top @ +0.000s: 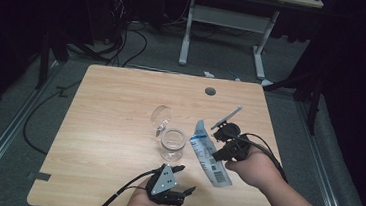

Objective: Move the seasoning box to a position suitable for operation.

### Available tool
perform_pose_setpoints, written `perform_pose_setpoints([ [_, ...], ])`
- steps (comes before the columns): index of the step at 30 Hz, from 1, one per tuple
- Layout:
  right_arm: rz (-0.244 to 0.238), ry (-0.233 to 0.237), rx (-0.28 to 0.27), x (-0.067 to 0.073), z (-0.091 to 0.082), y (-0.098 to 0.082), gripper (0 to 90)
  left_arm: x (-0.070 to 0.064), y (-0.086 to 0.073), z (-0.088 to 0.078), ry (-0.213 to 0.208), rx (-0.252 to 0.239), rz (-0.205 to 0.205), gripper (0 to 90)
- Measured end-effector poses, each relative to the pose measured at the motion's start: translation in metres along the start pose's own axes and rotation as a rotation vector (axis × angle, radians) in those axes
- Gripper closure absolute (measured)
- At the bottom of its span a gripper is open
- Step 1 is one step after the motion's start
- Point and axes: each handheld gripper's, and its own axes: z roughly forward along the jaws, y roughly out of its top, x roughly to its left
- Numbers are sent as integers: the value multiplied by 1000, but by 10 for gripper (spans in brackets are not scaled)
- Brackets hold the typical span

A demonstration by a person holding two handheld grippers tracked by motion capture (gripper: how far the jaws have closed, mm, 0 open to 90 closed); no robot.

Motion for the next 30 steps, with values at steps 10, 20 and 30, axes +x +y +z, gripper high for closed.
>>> perform_pose_setpoints([
  [10, -17, 17, -18, 16, -7, 8, 896, -5, 2, 14, -25, -3, -7, 240],
  [20, -36, 44, -21, 30, -4, 16, 897, -7, 3, 26, -21, -9, -13, 230],
  [30, -48, 52, -32, 34, -5, 20, 897, -10, 11, 25, 22, -32, 5, 336],
])
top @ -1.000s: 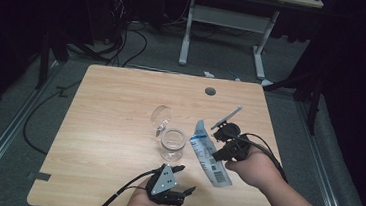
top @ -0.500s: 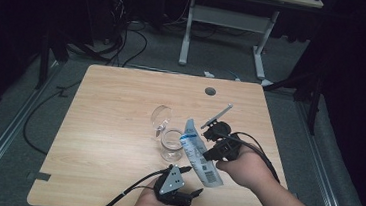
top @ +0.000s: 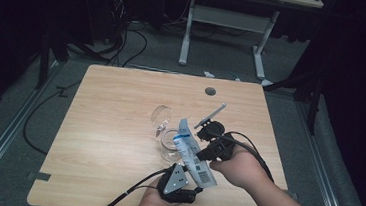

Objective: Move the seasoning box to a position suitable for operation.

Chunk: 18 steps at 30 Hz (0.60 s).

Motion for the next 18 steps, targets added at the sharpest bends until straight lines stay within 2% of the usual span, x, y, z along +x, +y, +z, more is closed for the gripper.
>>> perform_pose_setpoints([
  [7, 6, -7, 4, -5, 1, 0, 897, -5, 3, -2, 28, 11, 8, 464],
  [12, 1, -19, 4, -4, 3, 5, 899, -8, 7, -3, 42, 19, -11, 497],
  [15, -13, -29, 7, -4, 3, 8, 899, -9, 9, -6, 61, 20, 0, 513],
  [16, 10, -31, 17, -2, 3, 9, 900, -9, 9, -7, 65, 16, -2, 514],
  [17, -20, -30, 9, -5, 3, 10, 899, -9, 10, -7, 70, 16, -1, 517],
  [18, -14, -29, 8, -4, 4, 11, 899, -9, 10, -8, 76, 16, -1, 517],
])
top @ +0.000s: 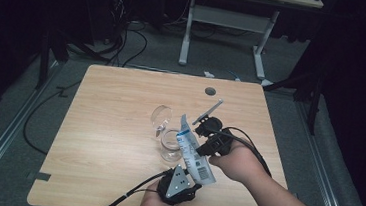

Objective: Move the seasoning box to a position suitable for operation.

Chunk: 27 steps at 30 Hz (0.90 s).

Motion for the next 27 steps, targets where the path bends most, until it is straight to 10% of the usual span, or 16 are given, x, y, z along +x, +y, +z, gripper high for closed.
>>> perform_pose_setpoints([
  [27, -47, -25, 3, -2, 7, 21, 900, 4, 4, -6, 30, -7, -29, 518],
])
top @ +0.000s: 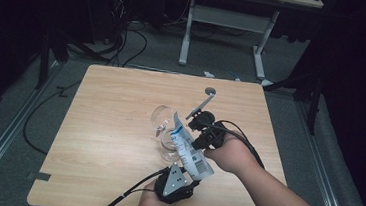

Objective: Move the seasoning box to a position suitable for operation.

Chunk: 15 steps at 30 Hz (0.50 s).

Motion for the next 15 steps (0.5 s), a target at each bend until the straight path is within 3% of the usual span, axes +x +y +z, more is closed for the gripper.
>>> perform_pose_setpoints([
  [1, 21, -2, 4, 1, 0, 0, 900, 0, 1, 0, -1, -2, 1, 518],
  [2, -2, -5, -2, -1, 0, 1, 900, -1, 1, 0, -1, -2, 2, 518],
  [15, -17, -21, -7, -1, 0, 5, 900, -1, 4, 2, 11, -6, 25, 521],
])
